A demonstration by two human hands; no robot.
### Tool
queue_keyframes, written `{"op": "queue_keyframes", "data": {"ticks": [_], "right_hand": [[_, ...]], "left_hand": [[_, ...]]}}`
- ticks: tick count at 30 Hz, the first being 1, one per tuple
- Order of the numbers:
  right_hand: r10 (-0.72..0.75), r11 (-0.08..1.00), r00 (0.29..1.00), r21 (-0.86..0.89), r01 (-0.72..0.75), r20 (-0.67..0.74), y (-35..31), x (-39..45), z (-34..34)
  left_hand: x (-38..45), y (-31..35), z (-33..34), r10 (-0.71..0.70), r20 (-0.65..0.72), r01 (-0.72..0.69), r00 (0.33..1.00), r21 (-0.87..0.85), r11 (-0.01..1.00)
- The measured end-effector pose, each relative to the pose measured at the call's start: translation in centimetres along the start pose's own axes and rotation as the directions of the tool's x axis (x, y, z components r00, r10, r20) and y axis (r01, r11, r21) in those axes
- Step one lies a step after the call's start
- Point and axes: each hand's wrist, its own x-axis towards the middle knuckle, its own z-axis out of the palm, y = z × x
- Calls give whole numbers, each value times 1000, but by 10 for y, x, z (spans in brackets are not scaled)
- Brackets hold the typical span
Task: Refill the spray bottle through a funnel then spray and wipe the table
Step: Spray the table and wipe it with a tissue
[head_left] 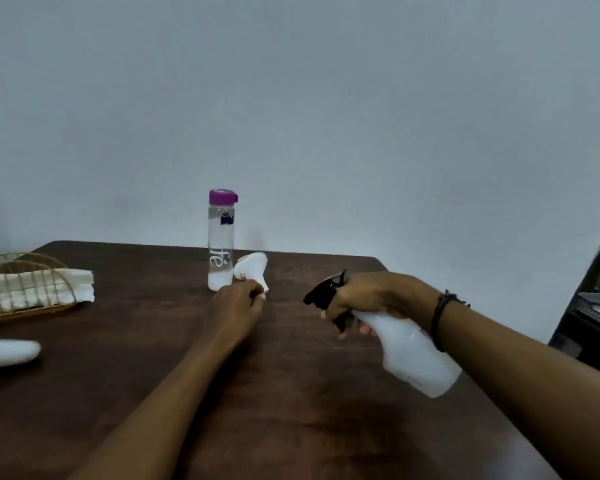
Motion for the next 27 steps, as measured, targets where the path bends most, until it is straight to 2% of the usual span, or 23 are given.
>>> {"op": "queue_keyframes", "data": {"ticks": [4, 11, 16, 21, 27], "right_hand": [[6, 1000, 1000, 17, -6, 27, 3, 7, 3], [-92, 993, 996, 73, 93, -9, 2, 5, 2], [-219, 954, 968, 182, 239, -121, 4, 3, -1], [-305, 811, 884, 390, 436, -355, 7, 15, 2], [-221, 585, 785, 565, 582, -579, 9, 26, 21]], "left_hand": [[4, -2, 6, 11, -34, -11, 999, -12, 1000], [8, 0, 12, 18, -82, -23, 996, -50, 998], [8, 4, 10, 24, -108, -30, 994, -52, 998], [11, 7, 11, 51, -156, -66, 986, -96, 993], [11, 16, 10, 119, -233, -154, 965, -141, 978]]}}
